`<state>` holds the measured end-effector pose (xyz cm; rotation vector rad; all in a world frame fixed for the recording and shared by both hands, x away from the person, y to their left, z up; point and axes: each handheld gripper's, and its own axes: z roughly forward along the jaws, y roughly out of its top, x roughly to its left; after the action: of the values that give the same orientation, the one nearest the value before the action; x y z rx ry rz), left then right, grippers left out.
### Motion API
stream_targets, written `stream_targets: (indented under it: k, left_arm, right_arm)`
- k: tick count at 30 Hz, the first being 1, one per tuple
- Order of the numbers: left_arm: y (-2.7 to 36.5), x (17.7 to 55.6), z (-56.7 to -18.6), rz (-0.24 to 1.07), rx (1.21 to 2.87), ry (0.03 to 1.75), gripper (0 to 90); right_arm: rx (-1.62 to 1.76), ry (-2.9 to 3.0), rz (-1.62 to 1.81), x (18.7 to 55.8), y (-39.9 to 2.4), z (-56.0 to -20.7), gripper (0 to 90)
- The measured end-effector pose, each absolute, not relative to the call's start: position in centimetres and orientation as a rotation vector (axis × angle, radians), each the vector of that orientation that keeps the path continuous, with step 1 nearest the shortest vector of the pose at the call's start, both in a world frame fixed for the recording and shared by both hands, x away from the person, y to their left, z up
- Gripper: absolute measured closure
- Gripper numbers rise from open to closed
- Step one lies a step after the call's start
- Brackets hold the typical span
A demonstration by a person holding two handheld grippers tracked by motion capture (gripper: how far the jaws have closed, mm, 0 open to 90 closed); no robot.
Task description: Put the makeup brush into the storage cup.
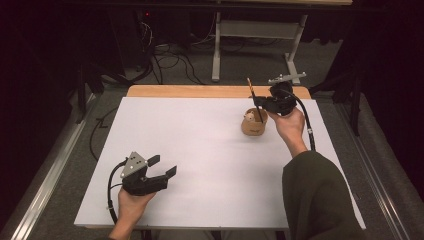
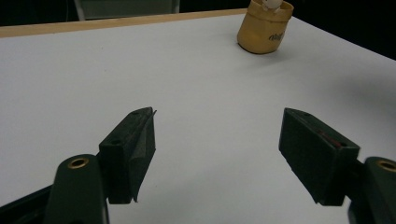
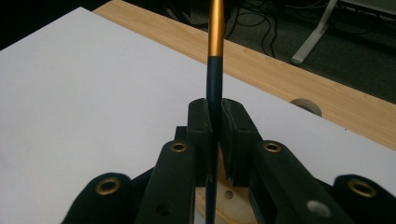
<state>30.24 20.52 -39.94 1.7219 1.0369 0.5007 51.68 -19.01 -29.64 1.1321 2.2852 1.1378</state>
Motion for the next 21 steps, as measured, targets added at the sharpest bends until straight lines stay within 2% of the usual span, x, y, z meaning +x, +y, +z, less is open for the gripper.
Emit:
stream_targets:
  k: [21]
  left_arm:
    - [20.7,30.2,-39.9,0.499,1.715,1.043,27.4]
  right_arm:
    - [1.154,2.230,1.128,53.4,-17.8,-30.7,84.6]
